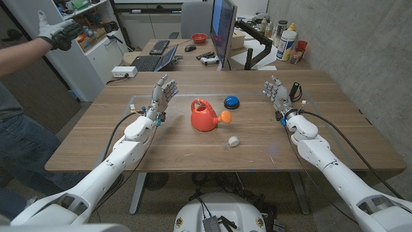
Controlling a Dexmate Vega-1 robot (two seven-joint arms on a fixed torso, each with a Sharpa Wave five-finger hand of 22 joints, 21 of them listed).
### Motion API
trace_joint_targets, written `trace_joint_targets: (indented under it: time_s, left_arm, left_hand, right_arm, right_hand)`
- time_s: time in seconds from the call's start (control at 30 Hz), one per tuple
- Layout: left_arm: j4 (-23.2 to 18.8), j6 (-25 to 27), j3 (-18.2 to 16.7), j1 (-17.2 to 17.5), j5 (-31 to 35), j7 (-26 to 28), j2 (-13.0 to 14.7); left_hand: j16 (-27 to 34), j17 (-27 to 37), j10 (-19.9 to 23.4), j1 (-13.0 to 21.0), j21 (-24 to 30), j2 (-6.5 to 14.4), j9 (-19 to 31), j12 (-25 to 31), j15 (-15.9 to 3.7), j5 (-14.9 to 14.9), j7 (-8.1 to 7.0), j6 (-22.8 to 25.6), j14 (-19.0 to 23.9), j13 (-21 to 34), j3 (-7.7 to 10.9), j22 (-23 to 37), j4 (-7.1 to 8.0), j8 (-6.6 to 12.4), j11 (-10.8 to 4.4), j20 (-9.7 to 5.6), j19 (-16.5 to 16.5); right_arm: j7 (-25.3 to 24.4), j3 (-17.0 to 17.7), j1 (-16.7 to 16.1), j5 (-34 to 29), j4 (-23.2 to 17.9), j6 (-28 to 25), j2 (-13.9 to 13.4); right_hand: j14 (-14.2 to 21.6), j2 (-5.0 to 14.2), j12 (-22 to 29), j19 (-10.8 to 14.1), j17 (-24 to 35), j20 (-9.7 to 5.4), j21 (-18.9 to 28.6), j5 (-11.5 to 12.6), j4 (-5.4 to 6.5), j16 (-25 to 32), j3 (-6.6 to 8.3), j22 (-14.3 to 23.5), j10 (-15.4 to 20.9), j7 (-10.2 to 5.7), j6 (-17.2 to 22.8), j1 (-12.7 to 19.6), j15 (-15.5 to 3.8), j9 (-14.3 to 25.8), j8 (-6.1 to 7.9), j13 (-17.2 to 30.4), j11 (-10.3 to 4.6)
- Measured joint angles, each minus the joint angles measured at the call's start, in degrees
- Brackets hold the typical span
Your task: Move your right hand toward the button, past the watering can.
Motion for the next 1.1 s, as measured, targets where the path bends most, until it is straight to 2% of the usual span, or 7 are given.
trace_joint_targets:
  time_s: [0.07,0.13,0.47,0.5,0.53,0.77,1.1]
  left_arm:
    - [-0.31,0.02,-0.02,0.12,0.03,0.01,0.20]
    - [-0.64,0.12,-0.07,0.30,0.11,0.10,0.45]
    - [-1.78,0.12,-0.15,0.97,0.11,0.10,1.30]
    - [-1.89,0.35,-0.17,1.07,0.46,0.60,1.36]
    - [-1.99,0.37,-0.18,1.14,0.47,0.64,1.39]
    - [-2.68,0.40,-0.26,1.54,0.52,0.81,1.74]
    - [-3.42,0.64,-0.32,2.01,0.68,0.91,2.29]
  left_hand:
    - [0.01,0.00,0.00,0.00,0.00,0.00,0.00,0.00,0.00,0.22,0.00,0.00,0.00,0.00,0.00,0.00,0.00,0.00,0.00,0.00,0.00]
    - [0.01,0.00,0.00,0.00,0.00,0.00,0.00,0.00,0.00,0.22,0.00,0.00,0.00,0.00,-0.06,0.00,-0.06,0.00,0.00,0.00,0.00]
    - [0.02,-0.01,-0.01,0.00,0.00,0.00,-0.01,0.00,0.00,0.44,0.00,0.00,0.00,0.00,-0.57,-0.01,-0.57,0.00,0.00,0.00,-0.01]
    - [0.02,-0.01,0.05,0.00,0.00,0.00,-0.01,0.00,0.00,0.65,0.00,0.00,0.00,0.00,-0.64,-0.01,-0.63,0.00,-0.06,0.00,-0.01]
    - [0.02,-0.01,0.22,0.00,0.00,0.00,-0.01,0.00,0.00,0.64,0.00,0.00,0.00,-0.01,-0.64,-0.01,-0.63,0.00,-0.23,0.00,-0.01]
    - [0.02,-0.01,0.30,0.00,-0.24,0.00,-0.01,-0.01,0.00,0.85,-0.22,0.21,0.00,-0.01,-1.06,-0.01,-0.57,0.00,-0.31,0.00,-0.01]
    - [0.01,-0.02,0.30,0.00,-0.67,0.01,-0.01,-0.01,0.00,1.29,-0.22,0.21,0.00,-0.01,-1.75,-0.01,-0.79,0.00,-0.31,0.01,-0.01]
  right_arm:
    - [1.79,3.06,-0.43,-2.90,-0.41,-1.23,2.70]
    - [4.35,8.51,-0.88,-6.98,-1.03,-2.57,7.69]
    - [14.36,8.51,-0.88,-22.66,-1.03,-6.54,7.69]
    - [15.60,24.72,-0.87,-24.70,-3.29,-6.91,23.35]
    - [16.17,25.87,-0.76,-25.61,-3.51,-7.09,24.51]
    - [20.35,31.09,-0.06,-32.30,-4.49,-8.47,29.81]
    - [23.85,34.91,1.03,-37.70,-5.00,-9.48,33.58]
  right_hand:
    - [0.00,0.00,0.00,0.00,0.00,0.00,0.00,0.21,0.00,0.00,0.00,0.00,0.00,0.00,0.00,0.00,0.00,0.00,0.00,0.00,0.00]
    - [0.00,0.00,0.00,0.00,0.00,0.00,0.00,0.21,0.00,0.00,0.00,0.00,0.00,0.00,0.00,0.00,0.00,0.00,0.00,0.00,0.00]
    - [0.00,0.01,0.00,0.00,-0.01,0.01,0.00,0.56,0.00,0.00,0.00,-0.01,0.12,-0.02,0.02,0.00,-0.01,-0.01,0.00,-0.01,0.10]
    - [0.00,0.01,0.00,0.00,-0.01,0.01,0.00,0.64,0.00,0.00,0.00,-0.01,0.12,-0.13,0.13,0.00,-0.01,-0.01,0.00,-0.01,0.10]
    - [0.00,0.01,0.00,0.00,-0.01,0.01,0.00,0.65,0.00,0.00,0.00,-0.01,0.12,-0.22,0.22,0.00,-0.01,-0.01,0.00,-0.01,0.10]
    - [0.23,0.01,0.00,0.01,-0.01,0.00,-0.25,0.65,0.00,0.00,0.00,-0.01,0.12,-0.22,0.21,0.00,0.22,-0.01,0.00,-0.01,0.10]
    - [0.32,0.26,0.00,0.20,-0.02,-0.19,-0.47,1.06,-0.17,0.00,-0.17,-0.01,0.12,-0.55,0.53,0.23,0.31,-0.02,0.00,-0.02,0.09]
